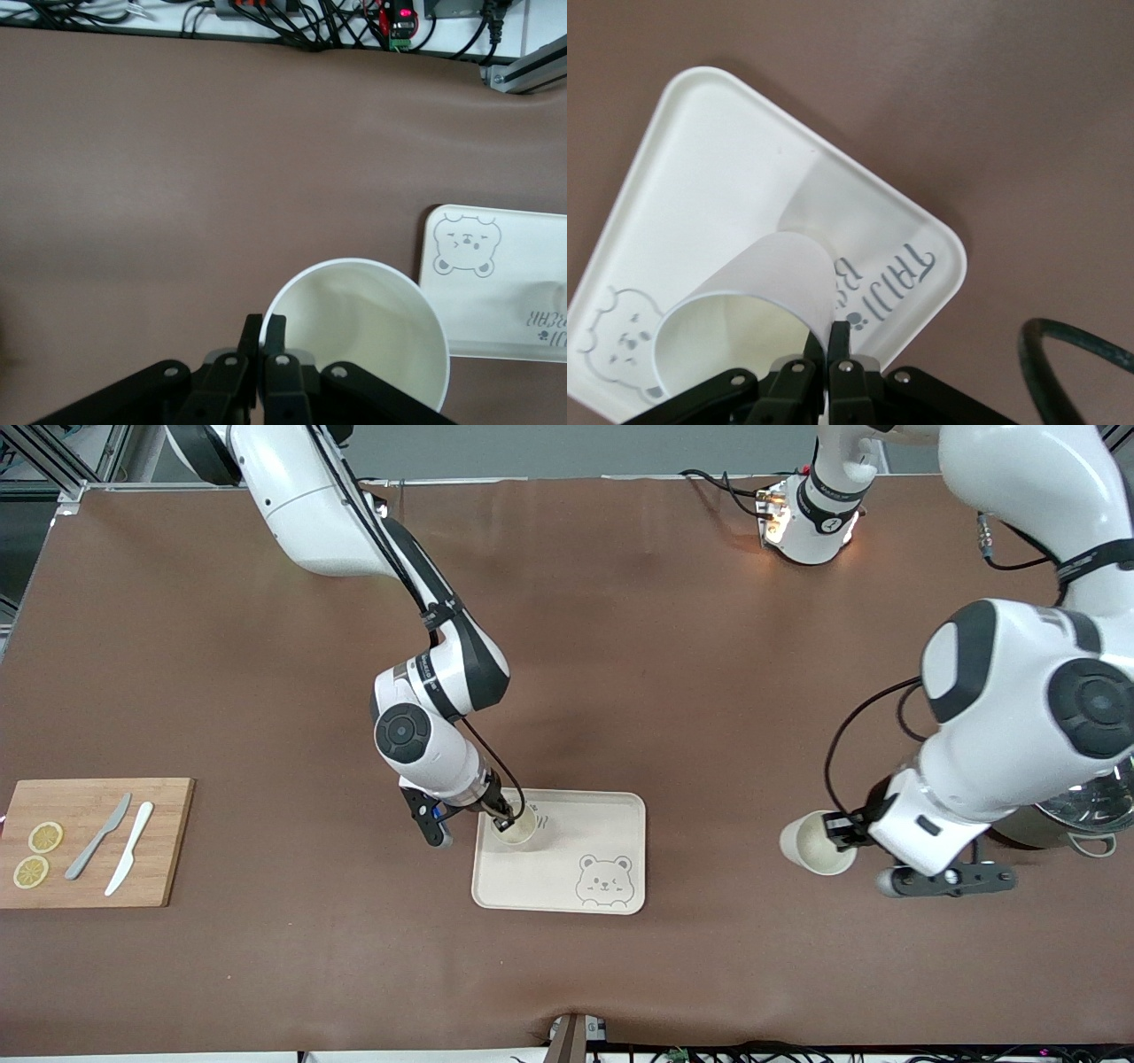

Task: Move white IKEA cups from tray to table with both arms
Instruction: 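Carry both cups away from the tray with both grippers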

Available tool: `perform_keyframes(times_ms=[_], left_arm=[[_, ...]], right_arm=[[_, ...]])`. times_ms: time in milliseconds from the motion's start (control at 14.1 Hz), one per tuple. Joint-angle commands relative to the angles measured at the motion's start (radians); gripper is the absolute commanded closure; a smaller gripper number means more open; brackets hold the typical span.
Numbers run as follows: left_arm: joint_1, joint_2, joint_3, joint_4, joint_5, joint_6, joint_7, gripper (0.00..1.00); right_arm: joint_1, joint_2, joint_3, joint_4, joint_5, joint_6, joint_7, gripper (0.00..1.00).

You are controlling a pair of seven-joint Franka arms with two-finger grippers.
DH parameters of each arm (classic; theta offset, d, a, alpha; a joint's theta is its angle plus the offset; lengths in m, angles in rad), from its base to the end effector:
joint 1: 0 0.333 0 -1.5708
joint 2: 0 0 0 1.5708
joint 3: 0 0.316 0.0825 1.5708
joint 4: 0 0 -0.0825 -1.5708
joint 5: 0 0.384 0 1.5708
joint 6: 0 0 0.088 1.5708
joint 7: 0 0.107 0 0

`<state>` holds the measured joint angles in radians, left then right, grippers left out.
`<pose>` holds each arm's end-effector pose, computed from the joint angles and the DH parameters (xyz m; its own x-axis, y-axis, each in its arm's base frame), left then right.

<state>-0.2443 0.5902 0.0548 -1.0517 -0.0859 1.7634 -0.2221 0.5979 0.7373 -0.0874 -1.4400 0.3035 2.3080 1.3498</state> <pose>0.7165 -0.1575 0.5096 0.9936 0.0369 0.1065 0.0283 -0.9963 0.0806 0.6344 0.3769 0.2677 0.5423 -0.8251 -0.1589 -0.8389 -0.5211 -0.1572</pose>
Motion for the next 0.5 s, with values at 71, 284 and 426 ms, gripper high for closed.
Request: perform_keyframes(times_ms=[71, 284, 426], left_arm=[[0.028, -0.049, -0.001, -0.031, -0.005, -0.033, 0.046, 1.00], [0.068, -0.070, 0.000, -0.033, 0.008, -0.032, 0.072, 1.00], [0.091, -0.084, 0.000, -0.039, 0.012, -0.032, 0.099, 1.00]], right_arm=[[-0.007, -0.009, -0.005, 0.017, 0.013, -0.013, -0.027, 1.00], [-0.009, -0.019, -0.009, 0.013, 0.008, -0.060, -0.095, 1.00], [-0.048, -0.045, -0.011, 0.006, 0.008, -0.143, -0.223, 1.00]])
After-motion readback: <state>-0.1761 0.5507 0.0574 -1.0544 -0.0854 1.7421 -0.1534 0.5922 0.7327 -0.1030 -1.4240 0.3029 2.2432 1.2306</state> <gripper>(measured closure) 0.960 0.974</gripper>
